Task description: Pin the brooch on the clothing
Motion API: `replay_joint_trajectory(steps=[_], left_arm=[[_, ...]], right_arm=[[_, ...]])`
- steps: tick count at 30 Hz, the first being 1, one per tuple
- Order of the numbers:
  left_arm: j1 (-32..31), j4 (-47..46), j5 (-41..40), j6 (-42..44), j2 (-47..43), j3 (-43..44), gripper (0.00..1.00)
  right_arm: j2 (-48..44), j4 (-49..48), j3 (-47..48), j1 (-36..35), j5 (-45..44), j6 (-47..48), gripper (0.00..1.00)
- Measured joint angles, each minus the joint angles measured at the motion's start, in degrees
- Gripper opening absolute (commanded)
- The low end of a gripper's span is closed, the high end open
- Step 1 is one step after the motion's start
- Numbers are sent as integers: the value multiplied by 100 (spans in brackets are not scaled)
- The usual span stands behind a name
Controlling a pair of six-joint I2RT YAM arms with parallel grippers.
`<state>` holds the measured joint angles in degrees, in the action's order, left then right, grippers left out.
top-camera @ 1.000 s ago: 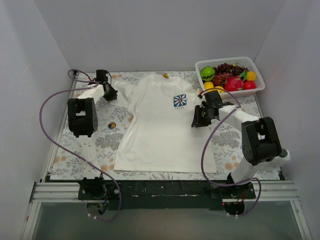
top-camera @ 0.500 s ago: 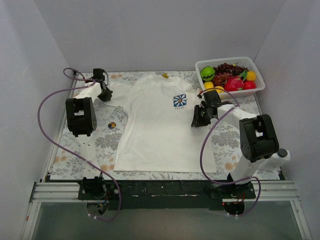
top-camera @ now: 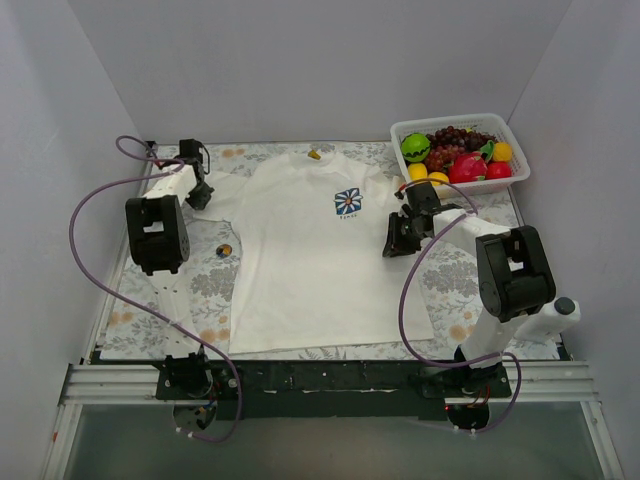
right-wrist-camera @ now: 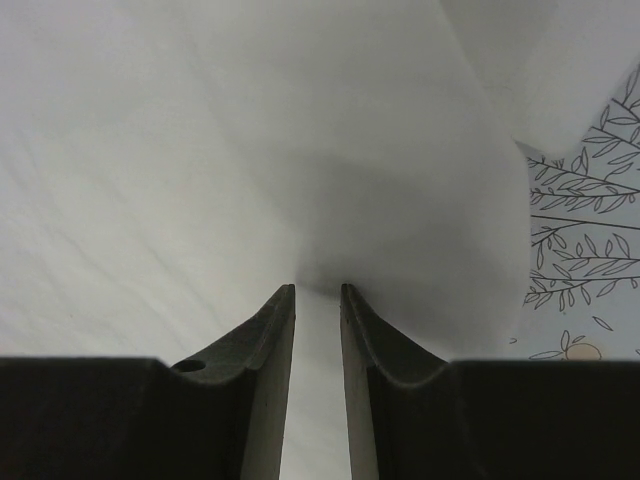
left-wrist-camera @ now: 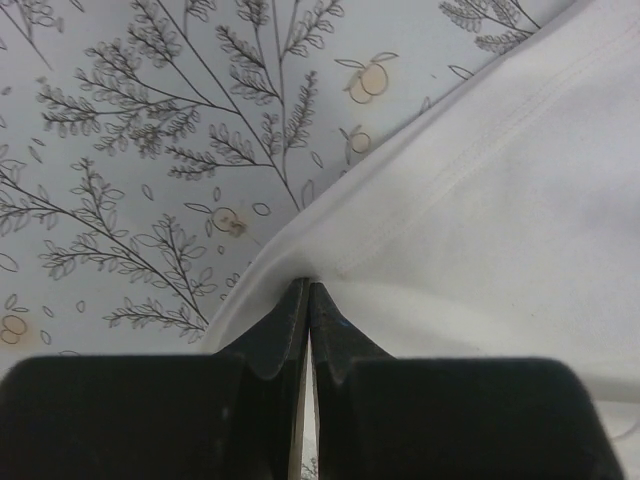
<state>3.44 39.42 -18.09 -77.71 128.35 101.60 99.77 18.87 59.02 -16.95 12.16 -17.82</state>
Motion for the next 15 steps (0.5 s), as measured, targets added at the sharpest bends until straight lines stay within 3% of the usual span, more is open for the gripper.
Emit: replay_joint_trajectory(steps=[5, 8, 9, 10, 12, 15], left_arm=[[153, 4, 79, 192, -33, 0, 22], [175, -33, 267, 291, -103, 0, 50], [173, -39, 323, 350, -144, -2, 64], [157, -72, 407, 372, -236, -33, 71], [94, -120, 573, 452, -516, -173, 81], [-79, -232, 833, 570, -1126, -485, 80]], right_arm=[[17, 4, 0, -98, -44, 4, 32], [57, 7, 15, -227, -76, 7, 32], [59, 11, 20, -260, -94, 7, 32], [59, 24, 26, -302, -120, 9, 31], [59, 48, 35, -382, -160, 11, 27], [59, 85, 31, -501, -195, 24, 26]])
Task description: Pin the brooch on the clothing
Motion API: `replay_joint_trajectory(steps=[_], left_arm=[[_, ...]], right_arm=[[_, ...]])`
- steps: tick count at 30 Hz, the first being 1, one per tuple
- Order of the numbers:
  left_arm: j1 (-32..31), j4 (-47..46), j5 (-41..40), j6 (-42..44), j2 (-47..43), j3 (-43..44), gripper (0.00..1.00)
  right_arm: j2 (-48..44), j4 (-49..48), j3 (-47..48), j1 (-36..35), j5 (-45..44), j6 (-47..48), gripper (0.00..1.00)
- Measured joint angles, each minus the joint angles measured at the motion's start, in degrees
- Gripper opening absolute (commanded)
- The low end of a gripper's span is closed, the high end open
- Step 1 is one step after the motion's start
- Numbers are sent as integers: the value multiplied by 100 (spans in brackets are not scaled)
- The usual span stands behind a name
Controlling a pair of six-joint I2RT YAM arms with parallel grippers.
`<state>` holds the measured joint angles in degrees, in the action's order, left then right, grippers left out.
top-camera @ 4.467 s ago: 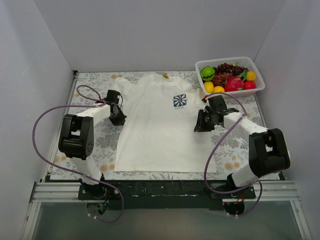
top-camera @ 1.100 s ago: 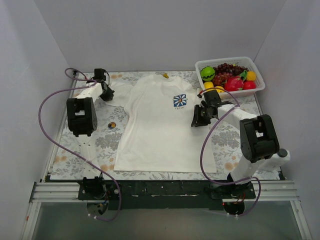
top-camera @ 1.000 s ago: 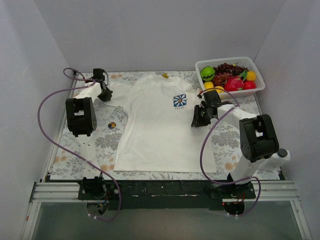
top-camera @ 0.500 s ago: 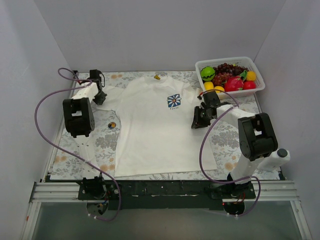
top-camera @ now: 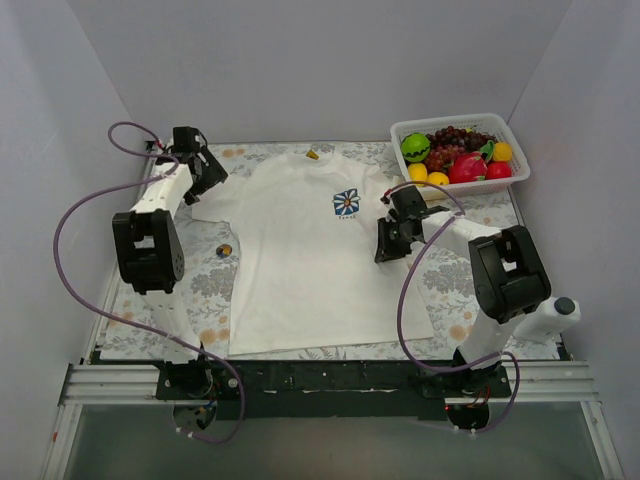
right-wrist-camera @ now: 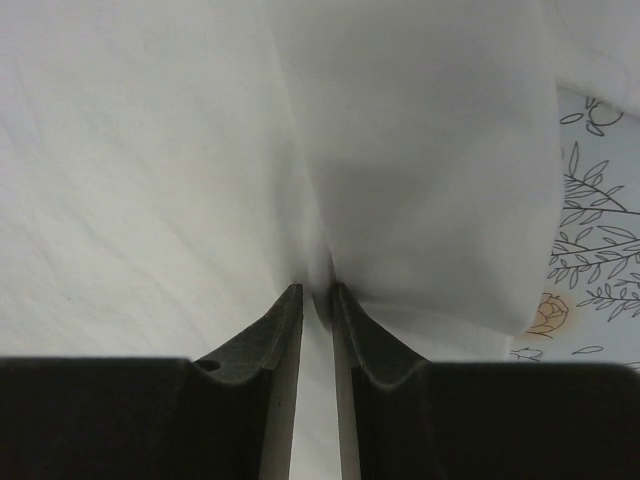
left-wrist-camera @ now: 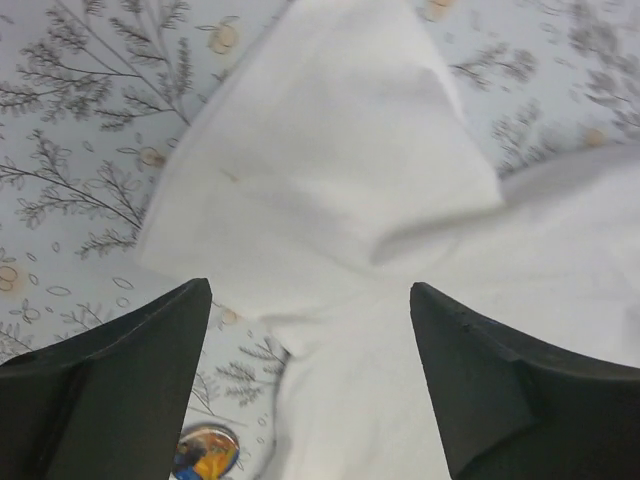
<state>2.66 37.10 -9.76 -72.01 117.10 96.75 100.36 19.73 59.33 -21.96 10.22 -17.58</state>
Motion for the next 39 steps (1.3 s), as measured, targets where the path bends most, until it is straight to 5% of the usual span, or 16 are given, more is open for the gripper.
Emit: replay_joint_trajectory(steps=[3, 6, 7, 9, 20, 39], left_arm=[[-308, -131, 289, 103, -627, -387, 69], [-846, -308, 546, 197, -1147, -905, 41], [-1038, -350, 647, 223, -1263, -1093, 17], [-1423, -420, 868, 251, -1405, -1537, 0], [-2188, -13, 1488, -111, -1912, -3582, 0], [-2260, 1248, 496, -577, -2284, -3987, 0]], right_arm=[[-28, -13, -55, -101, -35, -4, 26], [-125, -44, -177, -173, -70, -20, 26], [-146, -39, -203, -190, -83, -24, 25], [-168, -24, -216, -216, -111, -22, 25], [-269, 321, -214, -267, -472, -72, 23], [-651, 1176, -398, -282, -730, -39, 25]])
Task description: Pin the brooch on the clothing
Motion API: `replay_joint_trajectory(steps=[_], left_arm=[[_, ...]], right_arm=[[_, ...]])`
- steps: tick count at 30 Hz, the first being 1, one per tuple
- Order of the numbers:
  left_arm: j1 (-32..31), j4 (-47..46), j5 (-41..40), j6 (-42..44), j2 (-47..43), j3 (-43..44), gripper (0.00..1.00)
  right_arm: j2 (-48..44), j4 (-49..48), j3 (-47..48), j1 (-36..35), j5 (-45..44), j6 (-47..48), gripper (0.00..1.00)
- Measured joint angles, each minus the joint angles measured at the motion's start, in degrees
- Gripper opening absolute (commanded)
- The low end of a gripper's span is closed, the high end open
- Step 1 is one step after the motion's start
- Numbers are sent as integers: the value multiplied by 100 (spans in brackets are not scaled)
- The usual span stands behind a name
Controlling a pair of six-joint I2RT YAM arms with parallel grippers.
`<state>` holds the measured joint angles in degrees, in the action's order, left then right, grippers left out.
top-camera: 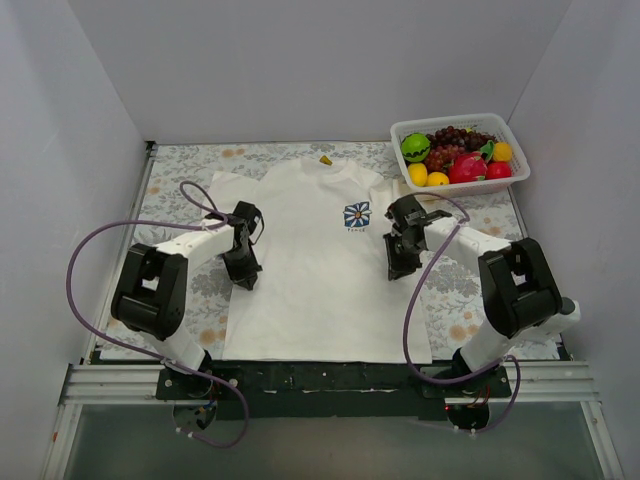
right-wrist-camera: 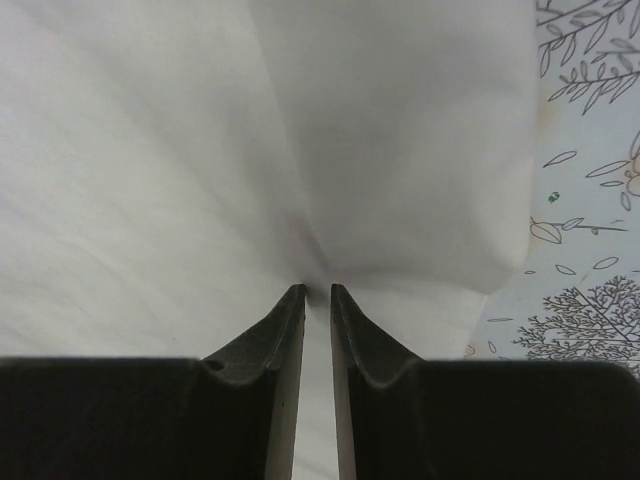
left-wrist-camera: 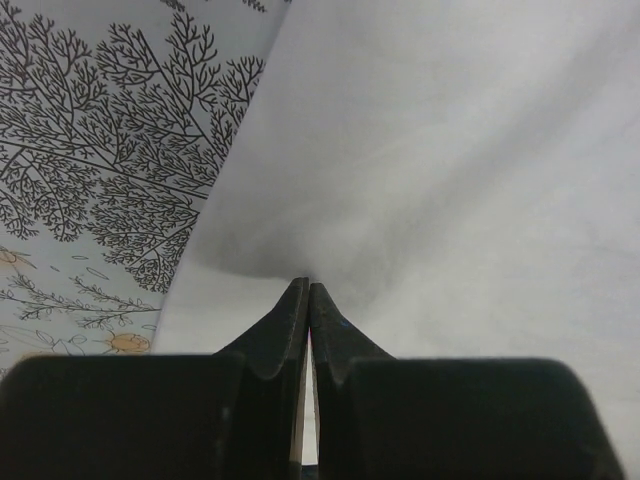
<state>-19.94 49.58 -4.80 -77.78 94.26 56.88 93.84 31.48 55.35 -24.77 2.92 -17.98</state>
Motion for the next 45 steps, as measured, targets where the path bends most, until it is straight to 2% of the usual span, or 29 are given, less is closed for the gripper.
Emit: replay_joint_trajectory(steps=[5, 10, 13, 18, 21, 27, 29, 31, 35, 36, 40, 45], left_arm=[[0, 31, -76, 114, 9, 586, 0], [42, -334, -201, 363, 417, 2173, 0], [140, -640, -210, 487, 1051, 3071, 0], [474, -981, -129, 542, 2579, 4168, 0], [675, -1145, -94, 422, 3383, 4389, 0], [981, -1451, 52, 328, 3355, 4273, 0], [1027, -1556, 116, 306, 3311, 4172, 0], [1067, -1663, 160, 293, 3250, 4052, 0], [1193, -1731, 203, 297, 3178, 3930, 0], [1226, -1725, 201, 299, 3174, 3923, 0], [1300, -1703, 179, 328, 3167, 3921, 0], [1307, -1635, 81, 409, 3165, 3952, 0]], right_arm=[[131, 352, 1034, 0, -35, 151, 31], [216, -87, 2100, 28, 35, 175, 40], [490, -317, 2586, 109, 57, 175, 49], [1196, -551, 3226, 435, 24, 168, 49], [1700, -553, 3705, 614, -103, 179, 46], [2393, -562, 4321, 780, -758, 358, 37], [2540, -566, 4400, 782, -920, 426, 26], [2675, -557, 4459, 778, -1019, 496, 20], [3034, -562, 4603, 778, -1123, 564, 15], [3152, -555, 4651, 778, -1145, 588, 10], [3633, -455, 4924, 748, -1226, 640, 1], [3921, -332, 5294, 686, -1475, 678, 1]])
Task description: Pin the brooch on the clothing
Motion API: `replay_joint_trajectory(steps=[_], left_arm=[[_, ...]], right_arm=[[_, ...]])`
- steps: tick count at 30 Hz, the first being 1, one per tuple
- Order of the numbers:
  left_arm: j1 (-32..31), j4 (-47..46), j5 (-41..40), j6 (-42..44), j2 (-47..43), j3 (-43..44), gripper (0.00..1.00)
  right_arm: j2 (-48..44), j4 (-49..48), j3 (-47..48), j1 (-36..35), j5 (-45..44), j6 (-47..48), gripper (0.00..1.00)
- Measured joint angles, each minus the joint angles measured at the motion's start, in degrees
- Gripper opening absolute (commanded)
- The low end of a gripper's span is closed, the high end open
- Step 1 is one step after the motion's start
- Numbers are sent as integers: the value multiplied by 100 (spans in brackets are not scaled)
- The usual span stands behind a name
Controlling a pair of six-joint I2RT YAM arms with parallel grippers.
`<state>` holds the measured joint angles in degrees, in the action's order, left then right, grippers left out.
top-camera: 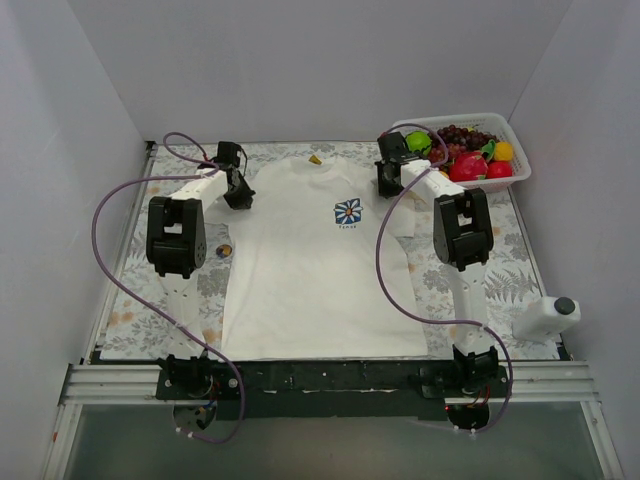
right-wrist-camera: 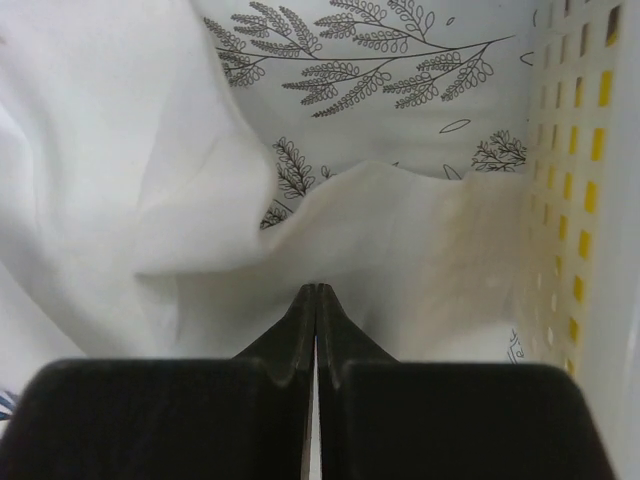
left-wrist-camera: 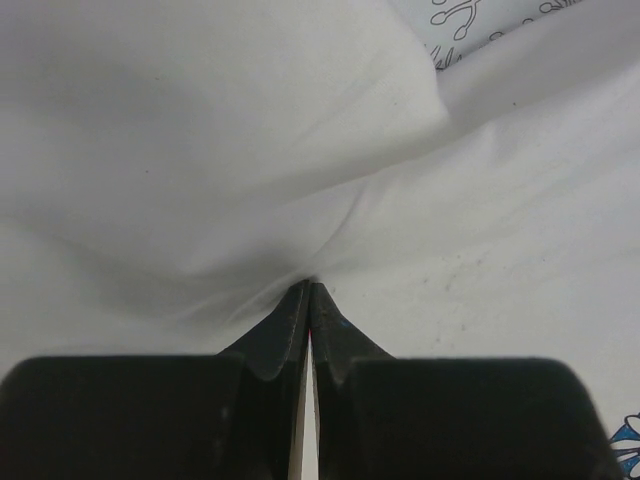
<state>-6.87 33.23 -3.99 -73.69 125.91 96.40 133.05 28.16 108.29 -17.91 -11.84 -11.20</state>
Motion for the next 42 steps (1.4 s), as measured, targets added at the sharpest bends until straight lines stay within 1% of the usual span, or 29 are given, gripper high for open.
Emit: replay_joint_trajectory(steps=[13, 18, 25, 28, 31, 35, 38, 42], left_arm=[[9, 424, -461, 214, 7, 160, 0], [70, 597, -400, 415, 70, 334, 0], [-15, 640, -83, 702, 168, 901, 0], [-376, 586, -13, 789, 81, 909, 0], [-1043, 511, 131, 828, -68, 879, 0], [-2120, 155, 557, 780, -509, 385, 0], [-2796, -11, 824, 684, -748, 22, 0], [-3311, -179, 914, 544, -774, -243, 0]], right_arm=[[39, 236, 48, -76, -929, -17, 1], [39, 345, 48, -70, -1193, -20, 1], [13, 369, 70, -66, -1143, 9, 1], [-111, 393, 70, -59, -1032, 26, 1], [-332, 393, 70, -59, -879, 24, 1], [-743, 391, 66, -59, -579, -37, 1], [-1091, 341, -37, -59, -323, -101, 1], [-1456, 337, -297, -59, -79, -160, 1]])
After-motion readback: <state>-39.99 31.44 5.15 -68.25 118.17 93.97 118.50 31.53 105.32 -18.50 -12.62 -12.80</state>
